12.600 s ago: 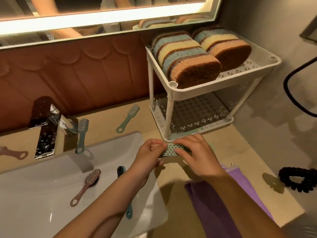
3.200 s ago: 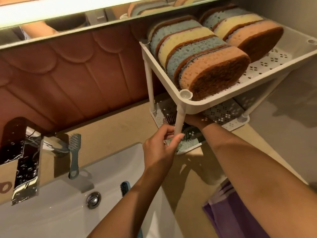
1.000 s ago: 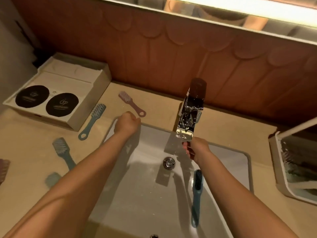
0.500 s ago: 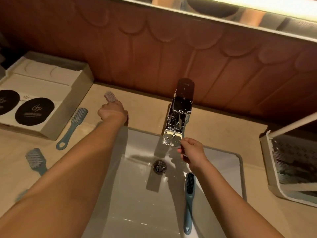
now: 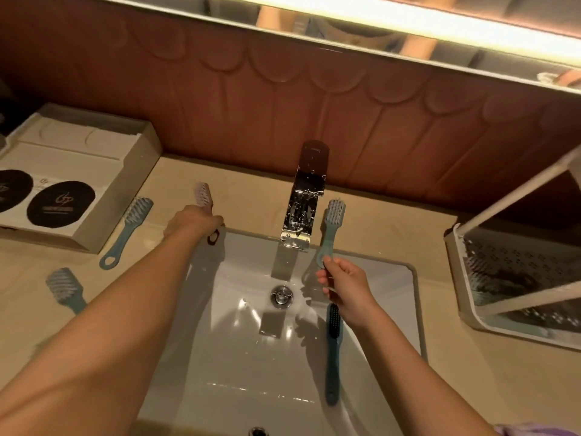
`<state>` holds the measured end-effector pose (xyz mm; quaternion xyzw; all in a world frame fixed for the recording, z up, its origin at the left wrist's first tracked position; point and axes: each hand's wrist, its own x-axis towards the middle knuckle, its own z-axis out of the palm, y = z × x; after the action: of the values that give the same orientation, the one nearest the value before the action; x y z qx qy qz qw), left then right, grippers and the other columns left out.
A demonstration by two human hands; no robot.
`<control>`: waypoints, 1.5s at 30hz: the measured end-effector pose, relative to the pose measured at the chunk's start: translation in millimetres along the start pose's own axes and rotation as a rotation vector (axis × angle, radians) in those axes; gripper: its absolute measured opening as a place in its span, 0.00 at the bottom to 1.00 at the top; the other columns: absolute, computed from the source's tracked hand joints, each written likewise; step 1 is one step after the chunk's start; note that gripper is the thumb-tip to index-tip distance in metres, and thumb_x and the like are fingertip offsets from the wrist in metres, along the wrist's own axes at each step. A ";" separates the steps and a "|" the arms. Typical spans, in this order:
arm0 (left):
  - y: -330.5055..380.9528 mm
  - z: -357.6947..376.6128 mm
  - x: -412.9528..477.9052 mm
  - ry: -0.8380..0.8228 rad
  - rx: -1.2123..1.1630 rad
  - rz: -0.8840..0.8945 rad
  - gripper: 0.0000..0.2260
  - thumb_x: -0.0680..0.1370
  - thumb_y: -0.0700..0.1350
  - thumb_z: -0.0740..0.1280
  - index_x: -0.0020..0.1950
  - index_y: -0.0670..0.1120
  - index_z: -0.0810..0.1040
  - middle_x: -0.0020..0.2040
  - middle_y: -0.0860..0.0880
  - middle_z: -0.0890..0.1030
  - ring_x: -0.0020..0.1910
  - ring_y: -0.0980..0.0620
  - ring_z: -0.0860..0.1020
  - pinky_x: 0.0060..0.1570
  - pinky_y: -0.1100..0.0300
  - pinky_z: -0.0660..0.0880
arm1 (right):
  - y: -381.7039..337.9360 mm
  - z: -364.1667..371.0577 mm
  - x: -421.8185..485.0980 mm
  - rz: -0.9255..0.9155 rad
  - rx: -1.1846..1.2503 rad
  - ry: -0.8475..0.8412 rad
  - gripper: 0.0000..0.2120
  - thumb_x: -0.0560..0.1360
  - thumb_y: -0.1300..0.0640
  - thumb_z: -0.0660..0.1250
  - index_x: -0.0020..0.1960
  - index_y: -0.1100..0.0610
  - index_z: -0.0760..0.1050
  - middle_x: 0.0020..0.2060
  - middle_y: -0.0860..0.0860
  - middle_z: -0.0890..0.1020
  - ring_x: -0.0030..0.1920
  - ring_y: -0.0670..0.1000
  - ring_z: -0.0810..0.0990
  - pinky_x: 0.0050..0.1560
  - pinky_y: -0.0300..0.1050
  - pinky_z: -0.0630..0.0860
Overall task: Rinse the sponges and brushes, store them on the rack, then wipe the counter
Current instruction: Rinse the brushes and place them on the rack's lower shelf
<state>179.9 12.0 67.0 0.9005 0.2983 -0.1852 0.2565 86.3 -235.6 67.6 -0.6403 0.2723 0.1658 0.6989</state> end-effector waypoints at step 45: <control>-33.8 78.2 -258.6 -0.610 -1.050 0.261 0.10 0.82 0.48 0.56 0.51 0.43 0.73 0.31 0.49 0.78 0.24 0.55 0.68 0.22 0.65 0.66 | 75.8 -110.2 -189.1 -0.284 -0.254 0.073 0.14 0.80 0.61 0.55 0.37 0.56 0.69 0.33 0.51 0.71 0.34 0.49 0.70 0.36 0.40 0.68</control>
<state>-50.4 -123.8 118.4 0.5898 0.1502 -0.2300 0.7594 -126.9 -312.6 115.2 -0.7609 0.1813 0.0755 0.6185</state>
